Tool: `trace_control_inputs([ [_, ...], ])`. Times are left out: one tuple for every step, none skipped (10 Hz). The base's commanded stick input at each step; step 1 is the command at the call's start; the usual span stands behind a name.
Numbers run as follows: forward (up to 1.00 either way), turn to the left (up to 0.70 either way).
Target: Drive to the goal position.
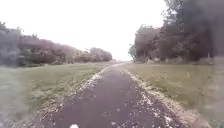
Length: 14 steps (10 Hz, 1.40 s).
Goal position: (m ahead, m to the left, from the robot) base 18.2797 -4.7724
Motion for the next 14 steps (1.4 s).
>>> trace_control_inputs([
  [0.70, 0.00],
  [0.70, 0.00],
  [0.70, 0.00],
  [0.70, 0.00],
  [0.70, 0.00],
  [0.70, 0.00],
  [0.70, 0.00],
  [0.70, 0.00],
  [0.70, 0.00],
  [0.70, 0.00],
  [0.70, 0.00],
  [0.70, 0.00],
  [0.70, 0.00],
  [0.70, 0.00],
])
